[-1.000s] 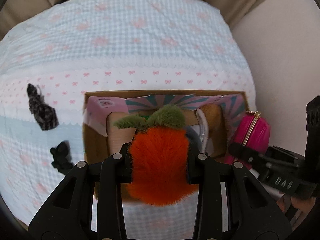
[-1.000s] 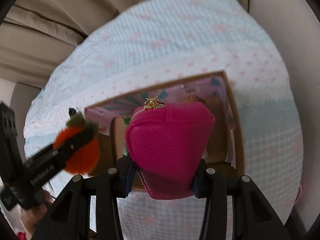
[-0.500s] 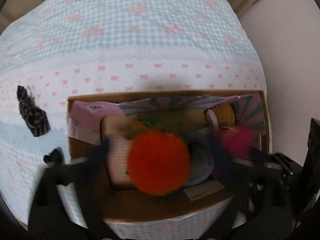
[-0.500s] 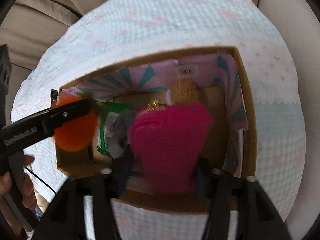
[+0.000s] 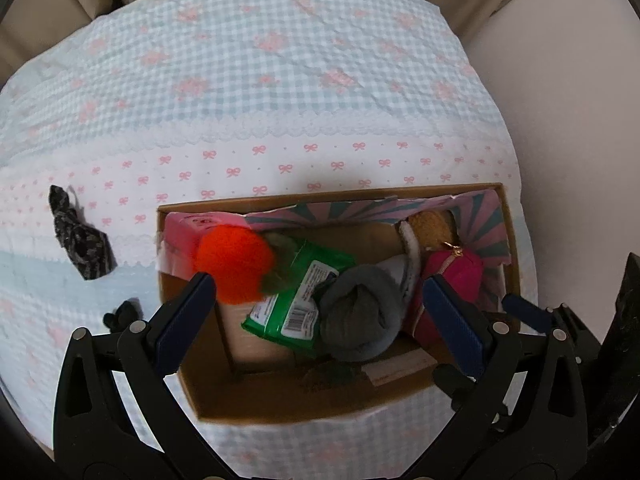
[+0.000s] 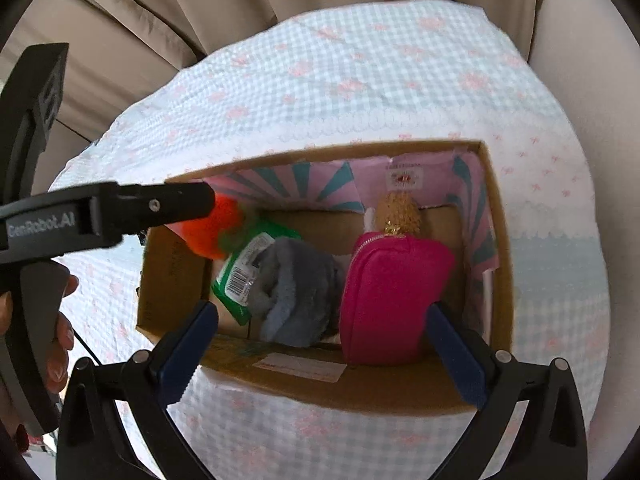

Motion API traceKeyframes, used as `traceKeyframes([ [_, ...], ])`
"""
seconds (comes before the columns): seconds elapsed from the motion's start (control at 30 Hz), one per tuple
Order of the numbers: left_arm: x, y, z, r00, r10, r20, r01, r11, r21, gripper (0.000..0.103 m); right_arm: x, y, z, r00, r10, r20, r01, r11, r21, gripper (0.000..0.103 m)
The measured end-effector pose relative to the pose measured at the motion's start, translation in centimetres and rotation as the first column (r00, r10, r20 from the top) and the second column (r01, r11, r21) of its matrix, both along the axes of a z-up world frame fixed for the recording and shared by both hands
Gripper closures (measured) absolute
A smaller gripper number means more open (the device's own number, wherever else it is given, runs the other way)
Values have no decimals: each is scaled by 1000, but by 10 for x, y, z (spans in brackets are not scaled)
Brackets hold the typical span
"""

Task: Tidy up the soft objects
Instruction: 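Open both tools to drop pompom and pouch into the box, then move both tools back toward the black scrunchie and black cloth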

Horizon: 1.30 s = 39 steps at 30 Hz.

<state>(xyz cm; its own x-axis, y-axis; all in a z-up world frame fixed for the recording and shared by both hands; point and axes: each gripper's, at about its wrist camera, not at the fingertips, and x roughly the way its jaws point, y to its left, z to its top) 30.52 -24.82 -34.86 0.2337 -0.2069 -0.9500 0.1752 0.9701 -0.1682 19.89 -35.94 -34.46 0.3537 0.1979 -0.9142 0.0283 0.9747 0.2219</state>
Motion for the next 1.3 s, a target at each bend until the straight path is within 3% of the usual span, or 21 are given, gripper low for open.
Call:
traceKeyframes([
  [0.37, -47, 19, 82, 992, 6, 127, -2, 1000, -27, 0, -28, 21, 74, 995, 38, 91, -31, 996, -78, 0],
  [0.73, -119, 77, 183, 946, 38, 321, -25, 999, -45, 0, -71, 61, 167, 969, 38, 243, -7, 991, -131, 0],
  [1.03, -188, 172, 242, 884, 83, 460, -55, 996, -74, 0, -119, 120, 232, 931, -7, 365, 72, 983, -166, 0],
  [1.2, -219, 239, 255, 858, 50, 511, -26, 998, -54, 0, -146, 159, 253, 907, -79, 413, 154, 976, -152, 0],
  [1.3, -225, 275, 255, 856, 37, 516, -12, 999, -51, 0, -155, 188, 260, 897, -98, 431, 175, 974, -143, 0],
])
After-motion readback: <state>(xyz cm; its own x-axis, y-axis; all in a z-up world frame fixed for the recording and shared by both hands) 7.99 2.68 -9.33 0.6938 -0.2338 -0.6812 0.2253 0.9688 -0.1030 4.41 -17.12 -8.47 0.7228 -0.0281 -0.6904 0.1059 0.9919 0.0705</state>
